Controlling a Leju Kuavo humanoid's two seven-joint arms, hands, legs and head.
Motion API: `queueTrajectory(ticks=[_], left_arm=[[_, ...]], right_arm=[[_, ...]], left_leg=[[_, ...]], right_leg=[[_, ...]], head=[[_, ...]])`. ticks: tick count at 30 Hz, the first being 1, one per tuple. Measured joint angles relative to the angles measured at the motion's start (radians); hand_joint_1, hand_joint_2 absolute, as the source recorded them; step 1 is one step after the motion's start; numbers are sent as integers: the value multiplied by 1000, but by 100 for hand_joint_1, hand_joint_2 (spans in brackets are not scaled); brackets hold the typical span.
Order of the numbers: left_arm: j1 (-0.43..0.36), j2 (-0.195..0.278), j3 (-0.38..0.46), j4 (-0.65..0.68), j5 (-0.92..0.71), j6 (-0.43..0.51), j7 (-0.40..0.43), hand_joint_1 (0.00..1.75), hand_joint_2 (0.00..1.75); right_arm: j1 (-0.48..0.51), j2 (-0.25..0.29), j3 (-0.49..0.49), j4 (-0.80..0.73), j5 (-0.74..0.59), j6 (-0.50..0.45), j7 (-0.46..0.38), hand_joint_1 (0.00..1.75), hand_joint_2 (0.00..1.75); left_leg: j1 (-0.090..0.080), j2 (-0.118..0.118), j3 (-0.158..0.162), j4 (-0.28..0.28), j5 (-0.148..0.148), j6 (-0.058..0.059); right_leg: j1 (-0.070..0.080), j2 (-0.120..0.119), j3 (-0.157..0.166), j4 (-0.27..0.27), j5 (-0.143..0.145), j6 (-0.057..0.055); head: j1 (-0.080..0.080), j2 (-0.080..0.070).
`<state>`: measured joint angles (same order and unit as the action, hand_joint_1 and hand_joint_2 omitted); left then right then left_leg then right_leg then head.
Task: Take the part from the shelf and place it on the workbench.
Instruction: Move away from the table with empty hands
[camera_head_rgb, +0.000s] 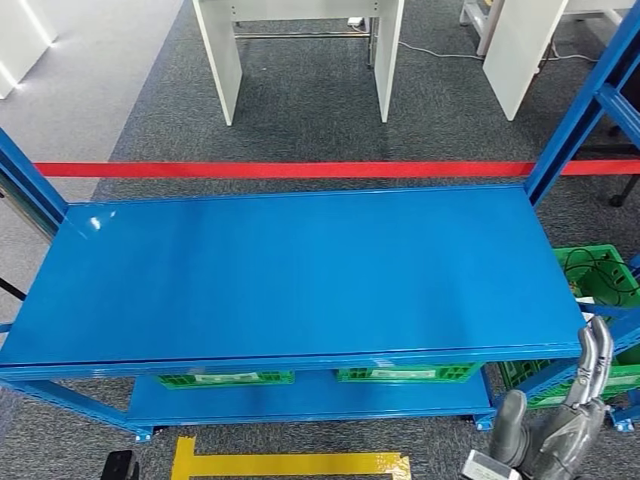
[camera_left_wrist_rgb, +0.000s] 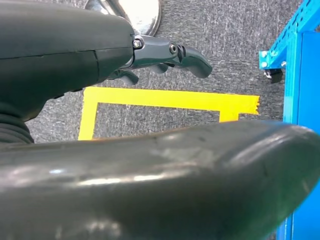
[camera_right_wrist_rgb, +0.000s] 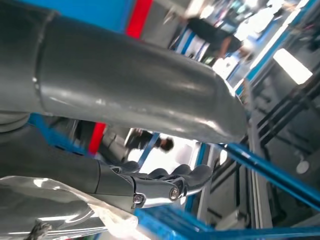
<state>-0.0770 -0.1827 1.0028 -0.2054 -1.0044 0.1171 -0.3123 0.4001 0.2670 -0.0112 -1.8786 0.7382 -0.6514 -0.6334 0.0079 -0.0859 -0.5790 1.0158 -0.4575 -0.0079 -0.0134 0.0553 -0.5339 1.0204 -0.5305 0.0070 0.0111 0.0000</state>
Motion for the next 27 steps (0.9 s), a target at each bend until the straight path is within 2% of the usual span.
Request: queueTrajectory(ticks=[3, 6, 11, 20, 24, 27], left_arm=[[-1, -1, 10, 0, -5, 3, -3, 0, 0], [-3, -2, 29, 0, -18, 6, -8, 0, 0], [-9, -7, 62, 0, -9, 9, -20, 0, 0], [-13, -15, 120, -3, -30, 15, -20, 0, 0], [-15, -17, 146, -3, -51, 24, -21, 0, 0], [-16, -18, 158, -3, -55, 26, -22, 0, 0]], right_arm=[[-5, 26, -105, 22, 35, 0, 13, 0, 0], [-9, 41, -163, 40, 50, 0, 22, 0, 0], [-75, 53, -354, 166, 74, -1, -48, 0, 0], [-157, 64, -644, 419, 256, -1, -62, 0, 0], [-208, 68, -777, 553, 406, -1, -63, 0, 0], [-231, 69, -857, 622, 442, -1, -64, 0, 0]], left_leg=[[0, 0, 0, 2, -1, 1], [0, 0, 0, 3, -2, 3], [-1, 0, 2, 4, -4, 6], [-2, 1, 2, 5, -5, 7], [-2, 1, 2, 5, -5, 7], [-3, 0, 2, 5, -5, 8]], right_leg=[[0, -1, 2, 0, 0, 1], [0, 1, 9, 0, 0, 1], [0, -1, 5, -1, -2, 4], [-2, -1, 10, -1, -3, 5], [-2, 0, 11, -1, -3, 6], [-2, -2, 11, -1, -4, 7]], head=[[0, 0], [0, 0], [0, 0], [0, 0], [0, 0], [0, 0]])
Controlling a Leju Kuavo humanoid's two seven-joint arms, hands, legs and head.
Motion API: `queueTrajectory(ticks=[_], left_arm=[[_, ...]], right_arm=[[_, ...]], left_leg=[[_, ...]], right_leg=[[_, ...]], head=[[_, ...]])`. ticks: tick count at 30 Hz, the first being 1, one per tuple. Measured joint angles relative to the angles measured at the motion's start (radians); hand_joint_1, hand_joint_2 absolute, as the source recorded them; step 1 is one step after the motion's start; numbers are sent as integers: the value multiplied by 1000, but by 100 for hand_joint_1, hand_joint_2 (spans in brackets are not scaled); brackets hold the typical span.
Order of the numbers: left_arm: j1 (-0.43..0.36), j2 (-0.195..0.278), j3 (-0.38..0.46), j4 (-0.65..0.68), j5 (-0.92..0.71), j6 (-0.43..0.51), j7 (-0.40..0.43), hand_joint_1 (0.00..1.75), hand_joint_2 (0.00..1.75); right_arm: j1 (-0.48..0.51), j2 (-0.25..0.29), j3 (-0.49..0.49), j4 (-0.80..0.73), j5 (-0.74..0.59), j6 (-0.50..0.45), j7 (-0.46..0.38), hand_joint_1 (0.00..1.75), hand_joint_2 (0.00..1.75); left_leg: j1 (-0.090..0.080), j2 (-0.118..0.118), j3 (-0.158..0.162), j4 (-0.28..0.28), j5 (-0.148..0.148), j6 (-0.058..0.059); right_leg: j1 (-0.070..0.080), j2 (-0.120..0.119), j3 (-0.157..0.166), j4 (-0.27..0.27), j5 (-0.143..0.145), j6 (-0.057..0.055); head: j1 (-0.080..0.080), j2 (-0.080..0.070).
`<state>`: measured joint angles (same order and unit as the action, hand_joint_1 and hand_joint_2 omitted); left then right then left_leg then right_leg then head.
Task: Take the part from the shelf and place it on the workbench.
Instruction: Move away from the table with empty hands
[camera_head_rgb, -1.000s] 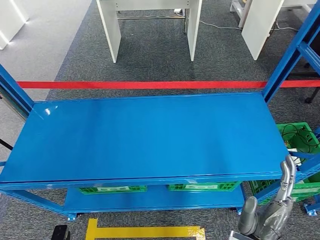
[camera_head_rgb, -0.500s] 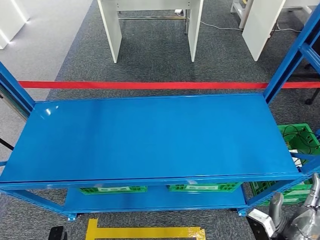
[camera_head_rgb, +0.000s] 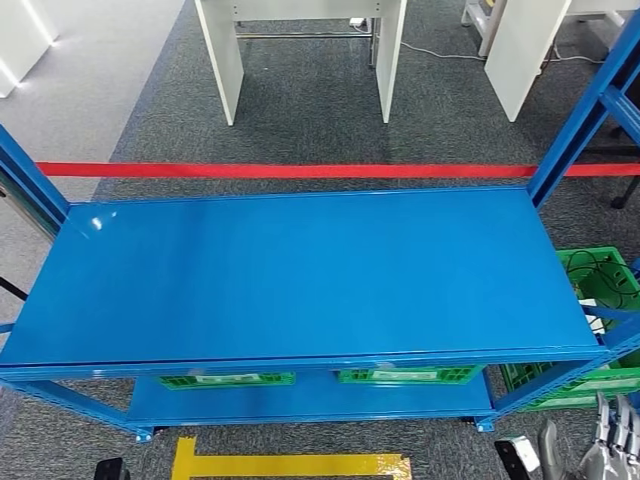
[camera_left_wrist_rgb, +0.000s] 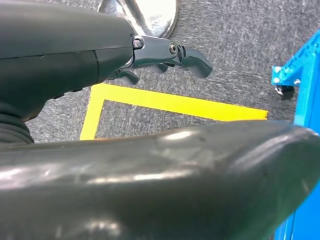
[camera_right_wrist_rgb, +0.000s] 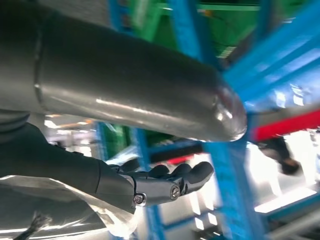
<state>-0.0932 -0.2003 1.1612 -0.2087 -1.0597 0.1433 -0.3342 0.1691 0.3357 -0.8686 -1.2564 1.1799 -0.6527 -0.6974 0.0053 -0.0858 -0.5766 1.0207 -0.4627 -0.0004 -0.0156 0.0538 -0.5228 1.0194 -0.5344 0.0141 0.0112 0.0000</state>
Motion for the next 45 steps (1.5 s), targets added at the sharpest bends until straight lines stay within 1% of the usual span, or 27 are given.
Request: queueTrajectory(ticks=[4, 12, 14, 17, 20, 23, 25, 27, 29, 31, 34, 36, 41, 45], left_arm=[[0, 0, 10, 0, -2, 0, 0, 0, 0], [-1, 0, 19, 0, 0, 0, 0, 0, 0], [-1, 0, 19, 0, 6, 1, 0, 0, 0], [-1, 0, 19, 0, 13, 6, 3, 0, 0], [2, 0, 20, 0, 13, 13, 11, 0, 0], [1, 0, 20, 0, 13, 13, 19, 0, 0], [-1, -1, 20, 0, 9, 11, 20, 0, 0], [-2, -2, 18, 0, -6, 6, 22, 0, 0], [-3, -4, 12, 0, -27, -2, 25, 0, 0], [-4, -6, 2, 0, -47, -8, 32, 0, 0], [-7, -10, -19, 0, -80, -16, 50, 0, 0], [-11, -14, -34, 0, -96, -16, 63, 0, 0], [-22, -27, -64, 1, -116, -2, 82, 0, 0], [-26, -31, -78, 1, -119, 2, 90, 0, 0]], right_arm=[[-14, 1, -47, 46, 7, 0, 0, 0, 0], [-29, 1, -82, 89, 17, 0, 4, 0, 0], [-39, 1, -105, 110, 62, 0, 18, 0, 0], [-67, 1, -191, 180, 190, 0, 59, 0, 0], [-75, 5, -261, 248, 269, 0, 131, 0, 0], [-80, 7, -280, 318, 310, 0, 239, 0, 0], [-91, 7, -292, 377, 322, 0, 322, 0, 0], [-121, -7, -322, 492, 310, 11, 436, 0, 0], [-156, -41, -369, 639, 271, 65, 540, 0, 0], [-179, -77, -413, 754, 241, 168, 604, 0, 0], [-203, -125, -458, 859, 210, 315, 643, 0, 0], [-218, -150, -482, 899, 191, 362, 640, 0, 0], [-246, -192, -517, 954, 175, 379, 649, 0, 0], [-254, -207, -529, 977, 171, 378, 673, 0, 0]], left_leg=[[0, 0, 0, 0, 0, 0], [0, 0, 1, 0, 0, 0], [0, 0, 1, 0, 0, 0], [0, 0, 1, 0, -1, 0], [0, 0, 0, 0, -1, 0], [0, 0, 0, 0, 0, 0], [0, 0, 1, 0, 0, 0], [0, 0, 2, 0, -1, 0], [-1, 0, 3, 0, -2, 0], [-1, 0, 2, 0, -2, 0], [-2, 0, 2, 0, -2, 1], [-2, 0, 2, 0, -1, 1], [-4, 0, 3, 1, -2, 1], [-4, 0, 3, 1, -2, 1]], right_leg=[[0, 1, 3, 0, 0, 0], [0, 1, 0, 0, 0, 0], [0, 1, -3, 0, 0, 0], [0, 0, -4, 0, -1, 1], [0, 0, 1, 0, -1, 1], [0, 2, 5, 0, 0, 1], [0, 2, 2, 0, 0, 1], [0, 2, -2, 0, -1, 1], [0, 1, -3, 0, -1, 1], [-1, 1, -1, 0, -1, 1], [-1, 2, 2, 0, -1, 1], [-2, 2, 2, 0, -1, 1], [-3, 2, 2, 0, -1, 2], [-4, 2, 2, 0, -1, 2]], head=[[0, 0], [0, 0], [0, 0], [0, 0], [0, 0], [0, 0], [0, 0], [0, 0], [0, 0], [0, 0], [0, 0], [0, 0], [0, 0], [0, 0]])
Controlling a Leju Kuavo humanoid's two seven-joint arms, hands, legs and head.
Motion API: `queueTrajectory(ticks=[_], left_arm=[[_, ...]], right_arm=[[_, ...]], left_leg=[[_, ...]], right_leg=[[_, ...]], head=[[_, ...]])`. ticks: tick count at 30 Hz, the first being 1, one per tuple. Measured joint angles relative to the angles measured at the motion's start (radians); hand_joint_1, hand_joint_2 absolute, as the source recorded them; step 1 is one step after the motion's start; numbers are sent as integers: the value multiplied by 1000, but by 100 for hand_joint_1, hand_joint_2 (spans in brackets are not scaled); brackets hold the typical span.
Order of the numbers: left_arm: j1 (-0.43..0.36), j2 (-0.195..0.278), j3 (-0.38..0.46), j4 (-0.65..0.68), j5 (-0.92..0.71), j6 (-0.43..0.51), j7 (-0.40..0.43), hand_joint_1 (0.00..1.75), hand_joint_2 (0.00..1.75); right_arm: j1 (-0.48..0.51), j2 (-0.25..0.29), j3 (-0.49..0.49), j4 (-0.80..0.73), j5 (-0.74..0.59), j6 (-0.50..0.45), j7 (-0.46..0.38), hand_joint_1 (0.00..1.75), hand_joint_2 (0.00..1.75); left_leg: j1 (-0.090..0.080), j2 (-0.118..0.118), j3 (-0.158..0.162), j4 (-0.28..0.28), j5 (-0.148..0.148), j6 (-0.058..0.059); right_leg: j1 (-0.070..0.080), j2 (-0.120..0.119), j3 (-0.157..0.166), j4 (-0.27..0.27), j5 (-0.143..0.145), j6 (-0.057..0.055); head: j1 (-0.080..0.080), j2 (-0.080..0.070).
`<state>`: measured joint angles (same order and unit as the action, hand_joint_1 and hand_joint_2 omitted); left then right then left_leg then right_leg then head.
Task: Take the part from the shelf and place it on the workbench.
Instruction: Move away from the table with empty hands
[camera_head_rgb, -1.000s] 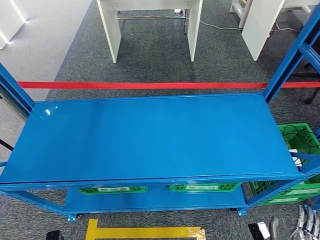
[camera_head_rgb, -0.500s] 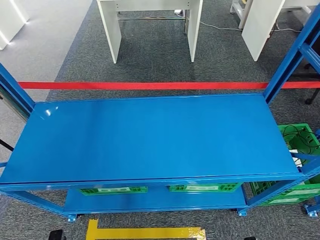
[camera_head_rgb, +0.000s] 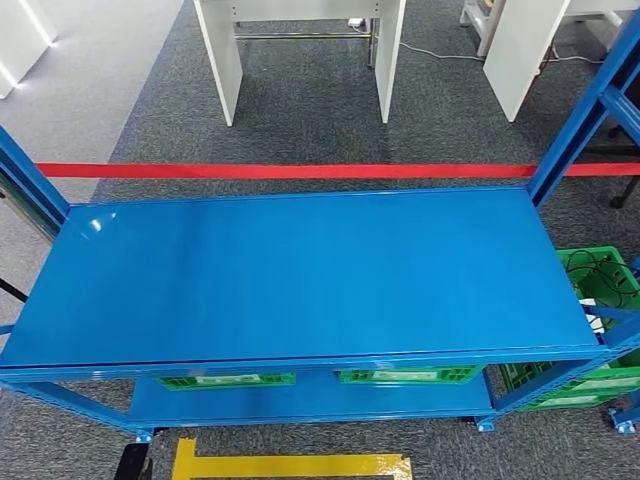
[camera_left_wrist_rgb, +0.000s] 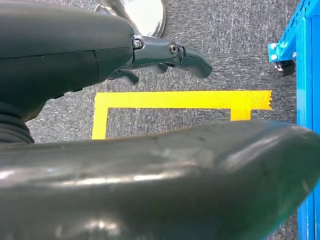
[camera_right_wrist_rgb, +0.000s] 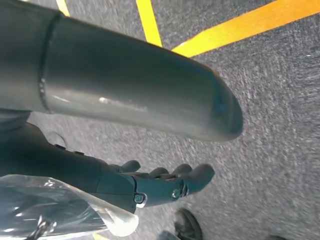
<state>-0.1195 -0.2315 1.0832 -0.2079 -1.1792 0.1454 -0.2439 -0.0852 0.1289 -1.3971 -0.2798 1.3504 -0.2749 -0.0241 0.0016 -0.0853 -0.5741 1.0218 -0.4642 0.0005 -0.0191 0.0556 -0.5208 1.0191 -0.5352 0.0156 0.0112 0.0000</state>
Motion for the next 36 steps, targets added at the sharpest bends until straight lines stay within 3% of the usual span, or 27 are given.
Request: queueTrajectory(ticks=[10, 36], left_arm=[[-1, -1, -13, 0, -11, 2, 4, 0, 0], [11, 34, -9, 0, 44, 2, -24, 0, 0]], right_arm=[[-5, -9, -14, 21, -2, -5, 19, 0, 0], [-18, -8, -4, 43, 17, -45, -30, 0, 0]], left_leg=[[0, 0, 0, 0, 0, 0], [0, 0, 0, 0, 0, 0]], right_leg=[[0, 0, 1, 0, 0, 0], [0, 0, 6, 0, 0, 0]], head=[[0, 0], [0, 0]])
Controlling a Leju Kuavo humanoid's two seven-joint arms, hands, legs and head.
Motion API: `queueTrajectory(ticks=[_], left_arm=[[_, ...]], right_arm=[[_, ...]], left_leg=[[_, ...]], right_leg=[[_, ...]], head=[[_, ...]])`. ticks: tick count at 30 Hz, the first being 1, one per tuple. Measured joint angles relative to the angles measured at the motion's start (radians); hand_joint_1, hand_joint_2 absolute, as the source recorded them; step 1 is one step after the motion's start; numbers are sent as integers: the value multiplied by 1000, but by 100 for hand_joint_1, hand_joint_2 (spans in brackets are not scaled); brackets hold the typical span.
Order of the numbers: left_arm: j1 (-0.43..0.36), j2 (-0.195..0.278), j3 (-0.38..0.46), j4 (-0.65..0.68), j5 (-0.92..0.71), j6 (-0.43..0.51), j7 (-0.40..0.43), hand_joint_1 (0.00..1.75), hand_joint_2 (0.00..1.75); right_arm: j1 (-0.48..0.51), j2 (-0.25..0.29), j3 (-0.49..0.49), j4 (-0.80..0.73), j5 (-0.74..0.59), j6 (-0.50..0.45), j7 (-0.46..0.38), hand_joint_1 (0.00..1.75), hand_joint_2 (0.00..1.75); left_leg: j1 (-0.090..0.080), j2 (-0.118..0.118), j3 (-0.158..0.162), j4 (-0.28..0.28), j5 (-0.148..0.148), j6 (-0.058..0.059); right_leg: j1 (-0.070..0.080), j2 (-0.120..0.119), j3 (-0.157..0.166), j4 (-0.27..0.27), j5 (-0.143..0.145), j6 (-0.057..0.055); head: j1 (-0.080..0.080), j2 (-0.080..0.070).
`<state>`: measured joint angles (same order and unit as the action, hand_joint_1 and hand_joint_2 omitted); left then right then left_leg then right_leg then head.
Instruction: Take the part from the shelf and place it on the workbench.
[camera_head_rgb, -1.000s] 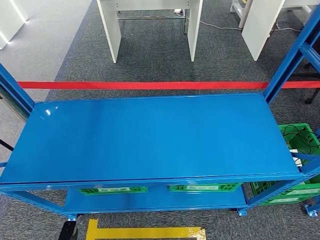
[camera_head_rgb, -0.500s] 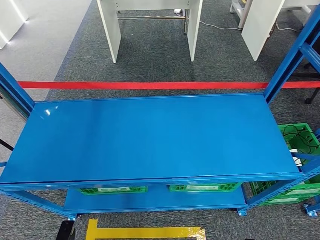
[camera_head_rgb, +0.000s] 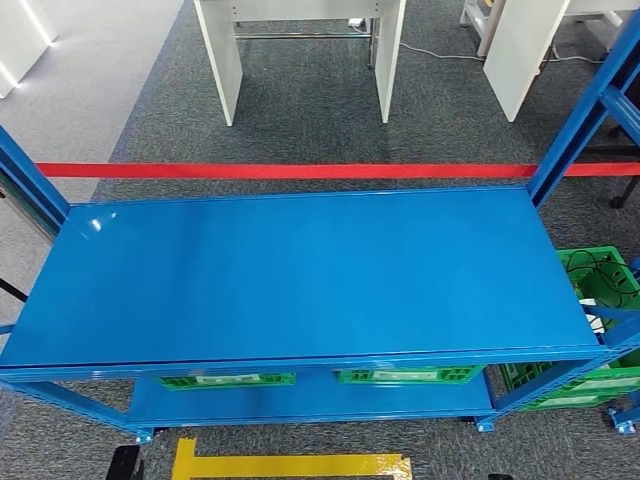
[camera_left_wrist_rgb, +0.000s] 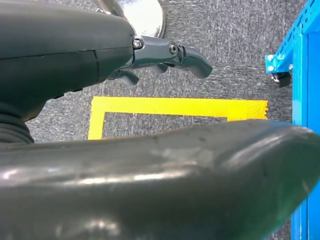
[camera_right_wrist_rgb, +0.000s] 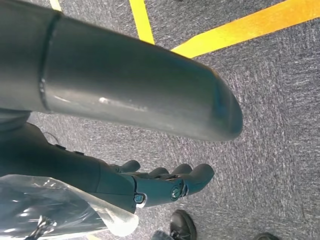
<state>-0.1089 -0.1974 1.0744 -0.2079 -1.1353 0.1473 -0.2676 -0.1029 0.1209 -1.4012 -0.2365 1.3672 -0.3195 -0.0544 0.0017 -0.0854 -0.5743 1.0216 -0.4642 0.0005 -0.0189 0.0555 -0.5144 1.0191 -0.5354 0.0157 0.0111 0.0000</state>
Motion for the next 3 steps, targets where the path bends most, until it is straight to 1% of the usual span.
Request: queueTrajectory(ticks=[3], left_arm=[[0, 1, 2, 0, 0, -1, -1, 0, 0]], right_arm=[[0, 0, 0, 0, 0, 0, -1, 0, 0]], left_leg=[[0, 0, 0, 0, 0, 0]], right_leg=[[0, 0, 0, 0, 0, 0]], head=[[0, 0]])
